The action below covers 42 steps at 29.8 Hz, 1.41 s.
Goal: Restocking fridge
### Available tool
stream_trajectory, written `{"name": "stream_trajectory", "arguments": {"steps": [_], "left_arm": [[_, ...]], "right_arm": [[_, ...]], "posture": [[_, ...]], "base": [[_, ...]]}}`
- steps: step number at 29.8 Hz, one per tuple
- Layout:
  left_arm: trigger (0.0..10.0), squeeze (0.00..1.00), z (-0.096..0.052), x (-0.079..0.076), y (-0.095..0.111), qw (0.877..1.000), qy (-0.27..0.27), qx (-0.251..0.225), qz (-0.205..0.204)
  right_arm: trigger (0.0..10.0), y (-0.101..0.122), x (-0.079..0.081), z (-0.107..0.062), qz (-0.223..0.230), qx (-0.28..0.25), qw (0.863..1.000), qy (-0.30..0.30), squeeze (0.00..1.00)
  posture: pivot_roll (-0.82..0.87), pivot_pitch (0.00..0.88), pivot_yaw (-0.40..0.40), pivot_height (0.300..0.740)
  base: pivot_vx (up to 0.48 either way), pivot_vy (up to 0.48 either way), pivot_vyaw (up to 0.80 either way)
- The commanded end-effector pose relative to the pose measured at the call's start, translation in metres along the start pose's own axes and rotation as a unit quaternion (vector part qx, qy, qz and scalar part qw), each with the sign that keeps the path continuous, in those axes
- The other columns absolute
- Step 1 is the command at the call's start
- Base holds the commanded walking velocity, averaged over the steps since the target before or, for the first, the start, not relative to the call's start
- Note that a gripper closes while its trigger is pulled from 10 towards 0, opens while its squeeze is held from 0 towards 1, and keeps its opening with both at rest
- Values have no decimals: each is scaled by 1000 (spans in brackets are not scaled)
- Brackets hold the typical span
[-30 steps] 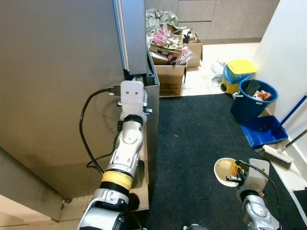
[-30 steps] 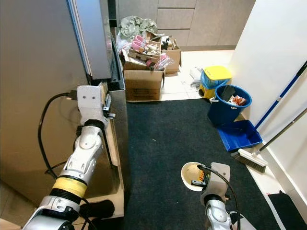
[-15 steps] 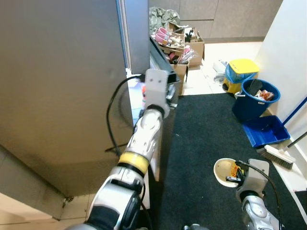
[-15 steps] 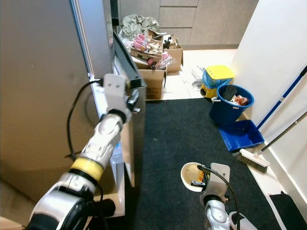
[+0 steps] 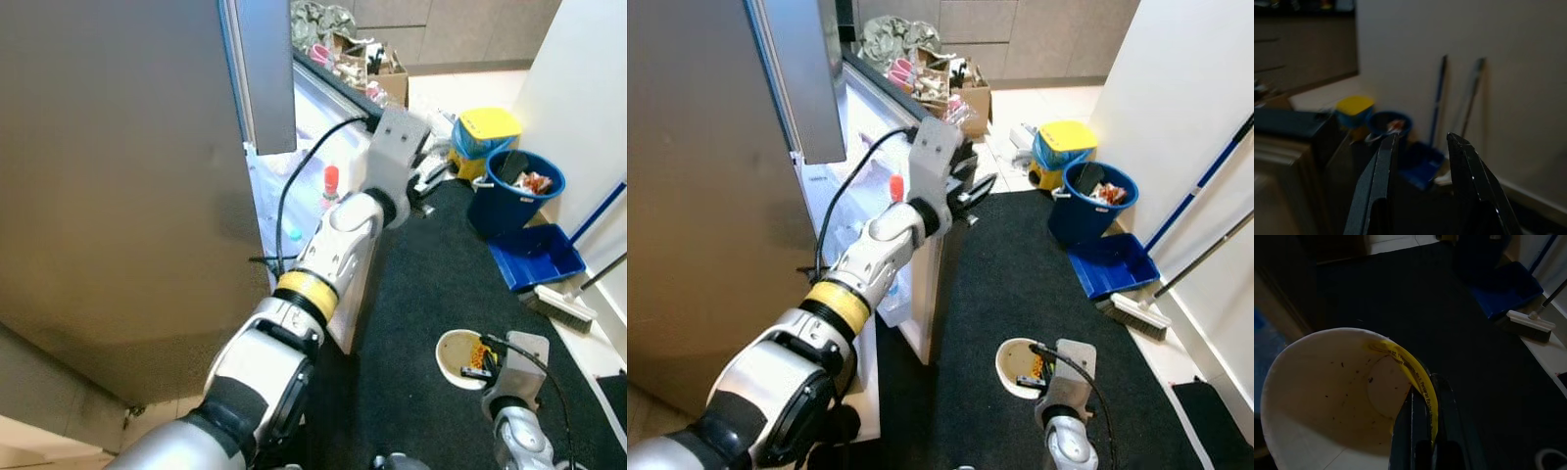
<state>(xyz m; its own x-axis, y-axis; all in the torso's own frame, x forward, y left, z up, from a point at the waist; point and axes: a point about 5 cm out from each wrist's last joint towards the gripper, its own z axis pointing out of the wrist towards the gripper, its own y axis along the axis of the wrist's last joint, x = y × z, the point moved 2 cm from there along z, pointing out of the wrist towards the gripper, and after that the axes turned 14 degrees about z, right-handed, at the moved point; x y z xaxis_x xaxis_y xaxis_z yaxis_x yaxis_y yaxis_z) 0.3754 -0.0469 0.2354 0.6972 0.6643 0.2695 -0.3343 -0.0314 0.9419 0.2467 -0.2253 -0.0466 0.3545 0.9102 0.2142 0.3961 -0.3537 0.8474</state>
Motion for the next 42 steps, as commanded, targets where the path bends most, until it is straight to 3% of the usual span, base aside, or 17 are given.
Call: {"name": "stream_trajectory", "arguments": {"steps": [1, 3, 10, 11, 12, 13, 14, 15, 16, 17, 18, 21, 26, 33, 34, 39, 42], "left_arm": [[10000, 0, 19, -80, 14, 993, -70, -44, -89], [10000, 0, -2, -60, -22, 999, -44, 4, -27], [10000, 0, -2, -60, -22, 999, -44, 4, -27], [10000, 0, -12, -54, -35, 999, -39, 23, 5], [10000, 0, -56, -32, -89, 992, 3, 111, 60], [10000, 0, -56, -32, -89, 992, 3, 111, 60], [10000, 0, -105, -15, -131, 975, 39, 192, 104], [10000, 0, -105, -15, -131, 975, 39, 192, 104], [10000, 0, -139, -7, -154, 959, 57, 244, 128], [10000, 0, -139, -7, -154, 959, 57, 244, 128], [10000, 0, -173, 2, -171, 944, 81, 287, 141], [10000, 0, -221, 15, -182, 929, 117, 326, 129], [10000, 0, -233, 16, -183, 928, 125, 333, 115], [10000, 0, -267, -5, -210, 902, 153, 399, 56], [10000, 0, -276, -13, -217, 890, 162, 422, 53], [10000, 0, -286, -17, -223, 878, 169, 445, 51], [10000, 0, -300, -16, -227, 866, 176, 464, 56]], "right_arm": [[10000, 1, -3, -1, 1, -8, 1000, -6, 0], [10000, 8, -3, 0, -13, -24, 1000, 0, 0], [10000, 8, -3, 0, -13, -24, 1000, 0, 0], [10000, 11, -2, 0, -20, -32, 999, 4, 0], [10000, 34, 10, 6, -49, -71, 995, 45, 0], [10000, 34, 10, 6, -49, -71, 995, 45, 0], [10000, 61, 26, 10, -68, -110, 987, 92, 0], [10000, 61, 26, 10, -68, -110, 987, 92, 0], [10000, 78, 38, 11, -80, -135, 980, 124, 0], [10000, 78, 38, 11, -80, -135, 980, 124, 0], [10000, 99, 52, 13, -88, -159, 970, 160, 0], [10000, 133, 78, 16, -80, -183, 956, 216, 0], [10000, 137, 84, 17, -69, -182, 955, 225, 0], [10000, 106, 99, 9, -62, -144, 953, 259, 0], [10000, 96, 106, 2, -61, -130, 948, 285, 0], [10000, 95, 118, -4, -68, -119, 934, 329, 0], [10000, 102, 138, -9, -79, -108, 911, 391, 0]], "posture": [[-68, 80, -6, 740], [-65, 85, -5, 740], [-65, 85, -5, 740], [-65, 85, -5, 740], [-51, 89, -12, 740], [-51, 89, -12, 740], [-47, 89, -11, 740], [-47, 89, -11, 740], [-46, 90, -10, 740], [-46, 90, -10, 740], [-43, 91, -11, 740], [-19, 89, -23, 740], [-10, 87, -27, 740], [-22, 91, -22, 740], [-30, 93, -20, 740], [-33, 96, -19, 740], [-21, 103, -18, 740]], "base": [[0, 0, 0], [0, 0, 0], [0, 0, 0], [0, 0, 0], [0, 0, 0], [0, 0, 0], [0, 0, 0], [0, 0, 0], [0, 0, 0], [0, 0, 0], [0, 0, 0], [0, 0, 0], [0, 0, 0], [0, 0, 0], [0, 0, 0], [0, 0, 0], [0, 0, 0]]}}
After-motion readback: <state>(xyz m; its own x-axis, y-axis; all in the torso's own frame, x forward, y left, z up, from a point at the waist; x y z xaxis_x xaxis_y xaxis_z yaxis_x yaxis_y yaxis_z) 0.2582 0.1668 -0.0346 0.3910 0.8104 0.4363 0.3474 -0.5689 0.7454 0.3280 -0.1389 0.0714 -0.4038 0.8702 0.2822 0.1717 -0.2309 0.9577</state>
